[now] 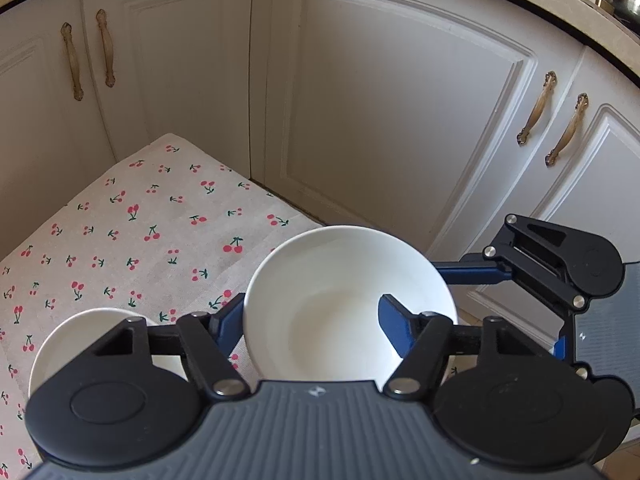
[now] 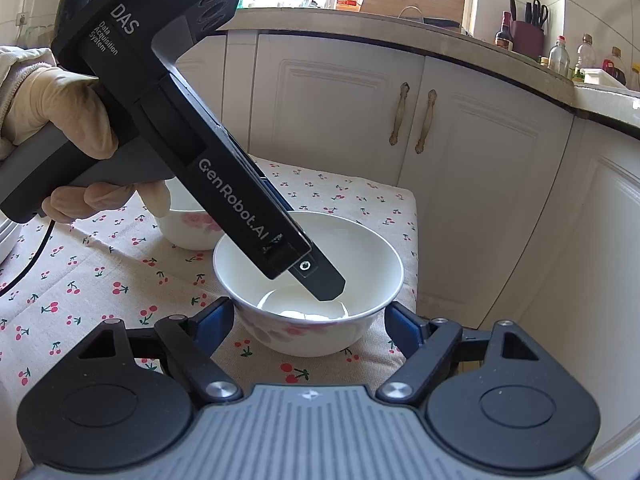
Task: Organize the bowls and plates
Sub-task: 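Grasp the rim of the next white bowl with the left tool, then carry the held bowl with the left tool toward the placed bowl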
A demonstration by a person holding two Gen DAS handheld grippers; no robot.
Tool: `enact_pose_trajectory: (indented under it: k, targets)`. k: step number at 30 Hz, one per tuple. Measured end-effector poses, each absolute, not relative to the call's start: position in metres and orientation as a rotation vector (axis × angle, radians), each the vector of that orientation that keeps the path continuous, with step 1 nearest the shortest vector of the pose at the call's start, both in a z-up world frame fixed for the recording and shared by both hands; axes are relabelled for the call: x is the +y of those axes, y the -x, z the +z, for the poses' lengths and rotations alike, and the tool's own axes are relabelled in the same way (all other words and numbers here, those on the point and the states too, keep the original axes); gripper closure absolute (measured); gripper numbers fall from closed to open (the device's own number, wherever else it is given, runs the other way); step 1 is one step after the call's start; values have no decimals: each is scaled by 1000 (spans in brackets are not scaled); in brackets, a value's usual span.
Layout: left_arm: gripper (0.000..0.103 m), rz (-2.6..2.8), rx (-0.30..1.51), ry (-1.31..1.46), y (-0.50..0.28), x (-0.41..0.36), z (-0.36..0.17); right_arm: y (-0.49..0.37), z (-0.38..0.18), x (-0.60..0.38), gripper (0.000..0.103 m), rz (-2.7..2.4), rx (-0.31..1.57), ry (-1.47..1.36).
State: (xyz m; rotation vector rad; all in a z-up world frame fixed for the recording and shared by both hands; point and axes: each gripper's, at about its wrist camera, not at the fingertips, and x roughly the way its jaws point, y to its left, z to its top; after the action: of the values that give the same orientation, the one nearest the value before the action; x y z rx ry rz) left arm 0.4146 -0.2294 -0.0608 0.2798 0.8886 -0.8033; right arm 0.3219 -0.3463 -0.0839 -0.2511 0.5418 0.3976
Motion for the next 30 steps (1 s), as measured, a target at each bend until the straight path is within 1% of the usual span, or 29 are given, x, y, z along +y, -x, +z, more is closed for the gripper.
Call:
enact_pose_trajectory:
  k: [14,30]
  targets:
    - [35,-800,884,-283,-400,-225,-52,-312,-75,-344,17,402,554,265]
    - [35,-817,821,-278,-321,-196,-13,-242,-40,-323,17,412,557,277]
